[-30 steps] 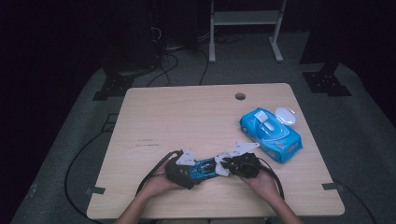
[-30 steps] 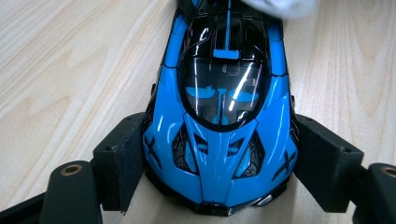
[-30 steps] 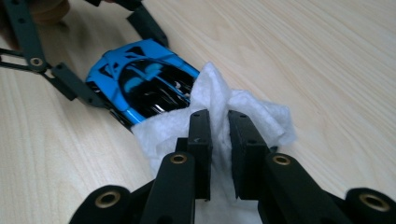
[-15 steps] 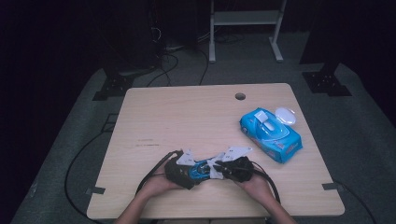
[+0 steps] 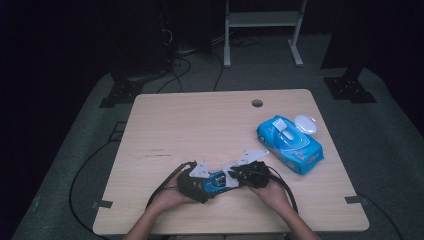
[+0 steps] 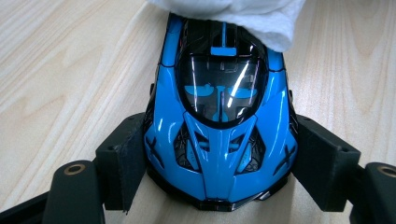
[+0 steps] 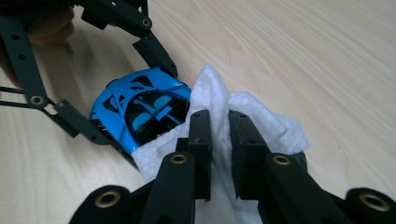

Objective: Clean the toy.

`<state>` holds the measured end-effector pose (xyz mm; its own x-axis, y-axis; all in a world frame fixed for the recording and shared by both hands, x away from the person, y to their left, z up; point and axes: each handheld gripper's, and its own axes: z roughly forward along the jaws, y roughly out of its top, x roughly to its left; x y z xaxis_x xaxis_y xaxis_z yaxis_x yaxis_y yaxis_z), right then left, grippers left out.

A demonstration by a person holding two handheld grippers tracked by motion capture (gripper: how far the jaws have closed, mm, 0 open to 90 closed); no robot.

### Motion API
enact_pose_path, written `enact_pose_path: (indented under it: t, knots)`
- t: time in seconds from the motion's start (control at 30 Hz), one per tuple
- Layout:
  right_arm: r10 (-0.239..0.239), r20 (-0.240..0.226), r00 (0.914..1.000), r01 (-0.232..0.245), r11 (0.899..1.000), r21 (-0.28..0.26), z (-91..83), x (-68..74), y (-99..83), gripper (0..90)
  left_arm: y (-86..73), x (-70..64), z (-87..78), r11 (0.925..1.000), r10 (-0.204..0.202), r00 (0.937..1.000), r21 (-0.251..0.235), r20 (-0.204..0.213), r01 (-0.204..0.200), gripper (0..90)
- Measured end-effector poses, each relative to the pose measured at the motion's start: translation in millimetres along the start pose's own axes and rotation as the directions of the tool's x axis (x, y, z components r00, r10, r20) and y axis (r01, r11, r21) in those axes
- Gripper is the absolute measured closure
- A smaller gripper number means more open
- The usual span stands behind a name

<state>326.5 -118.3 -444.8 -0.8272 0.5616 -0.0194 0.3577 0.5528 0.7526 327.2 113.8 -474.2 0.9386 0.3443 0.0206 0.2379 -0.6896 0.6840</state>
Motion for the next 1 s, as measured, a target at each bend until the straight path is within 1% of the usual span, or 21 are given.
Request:
enact_pose_path:
  t: [0.07,0.1,0.13,0.17,0.2,0.23,0.27,0.33,0.37,0.47,0.53,0.6,0.7,0.77,0.8,0.83,0.87,0.9,0.93,0.97,1.0]
  knots:
    - [-0.005,-0.005,1.0,0.005,1.0,0.014,0.5,-3.1,3.0,79.1,-0.6,-0.2,0.1,1.0,-0.001,1.0,-0.006,-0.003,0.001,25.3]
    - [-0.006,0.019,0.9998,0.005,1.0,0.023,-1.4,-6.2,2.3,79.3,-0.2,-0.2,-0.1,1.0,-0.001,1.0,-0.003,-0.002,0.001,25.3]
    - [-0.016,0.062,0.998,0.014,0.999,0.036,-3.4,-9.5,0.7,79.3,-0.3,0.1,0.1,1.0,0.0,1.0,-0.004,-0.001,0.0,25.2]
    - [-0.016,0.062,0.998,0.014,0.999,0.036,-3.4,-9.5,0.7,79.3,-0.3,0.1,0.1,1.0,0.0,1.0,-0.004,-0.001,0.0,25.1]
    - [0.037,0.048,0.9982,-0.039,0.999,0.037,-7.0,-21.6,-3.6,79.4,-0.4,0.2,0.7,1.0,-0.006,1.0,-0.006,0.002,0.006,25.0]
    - [0.037,0.048,0.9982,-0.039,0.999,0.037,-7.0,-21.6,-3.6,79.4,-0.4,0.2,0.7,1.0,-0.006,1.0,-0.006,0.002,0.006,25.1]
    - [0.08,0.029,0.9964,-0.081,0.996,0.036,-6.4,-26.0,-4.4,79.9,-0.1,0.2,0.8,1.0,-0.001,1.0,-0.004,0.001,0.001,25.2]
    - [0.066,0.032,0.9973,-0.068,0.997,0.036,-0.1,-22.5,-1.0,80.1,-0.1,0.4,0.8,1.0,0.0,1.0,-0.004,0.003,0.0,25.2]
    - [0.062,0.017,0.9979,-0.062,0.998,0.032,4.4,-20.6,1.1,80.1,-0.3,0.3,0.6,1.0,-0.002,1.0,-0.004,0.002,0.002,25.3]
    - [0.083,-0.019,0.9964,-0.083,0.996,0.019,15.1,-19.2,7.4,80.5,-0.8,0.3,0.1,1.0,-0.006,1.0,-0.006,0.002,0.006,25.3]
    - [0.09,-0.032,0.9954,-0.089,0.996,0.028,14.6,-22.8,7.9,80.6,-0.8,0.3,0.5,0.9999,-0.007,1.0,-0.01,0.001,0.007,25.3]
    - [0.089,0.001,0.996,-0.089,0.995,0.043,9.4,-27.4,4.3,80.8,-0.7,0.5,0.4,1.0,-0.002,1.0,-0.007,0.001,0.002,25.4]
    - [0.126,-0.004,0.9921,-0.125,0.992,0.033,1.0,-34.6,-3.5,81.3,-0.1,0.5,1.8,0.9999,0.003,1.0,-0.013,0.001,-0.003,25.4]
    - [0.126,0.002,0.992,-0.126,0.991,0.032,0.3,-33.8,-4.4,81.5,0.4,0.2,2.3,0.9999,-0.001,1.0,-0.015,0.0,0.001,25.4]
    - [0.123,0.008,0.9923,-0.124,0.992,0.03,2.1,-29.1,-3.9,81.8,0.2,0.5,2.1,0.9999,0.0,1.0,-0.012,0.001,0.0,25.3]
    - [0.114,-0.005,0.9935,-0.114,0.993,0.016,3.7,-25.8,-3.5,81.7,0.1,0.5,2.0,0.9999,0.0,1.0,-0.012,0.001,0.0,25.3]
    - [0.113,-0.034,0.993,-0.113,0.994,0.0,5.0,-21.9,-2.7,81.6,0.3,0.4,2.0,0.9999,-0.001,1.0,-0.012,0.001,0.001,25.3]
    - [0.113,-0.034,0.993,-0.113,0.994,0.0,5.0,-21.9,-2.7,81.6,0.3,0.4,2.0,0.9999,-0.001,1.0,-0.012,0.001,0.001,25.3]
    - [0.077,-0.046,0.996,-0.077,0.997,-0.015,7.7,-14.6,0.0,81.4,0.2,0.7,1.6,1.0,-0.001,1.0,-0.008,0.0,0.001,25.3]
    - [0.053,-0.032,0.9981,-0.054,0.998,-0.013,7.8,-12.5,1.2,81.3,0.1,0.7,1.5,1.0,-0.001,1.0,-0.008,0.0,0.001,25.2]
    - [0.05,-0.038,0.998,-0.05,0.999,-0.008,7.3,-13.3,1.3,81.3,0.2,0.6,1.4,1.0,0.001,1.0,-0.007,0.0,-0.001,25.2]
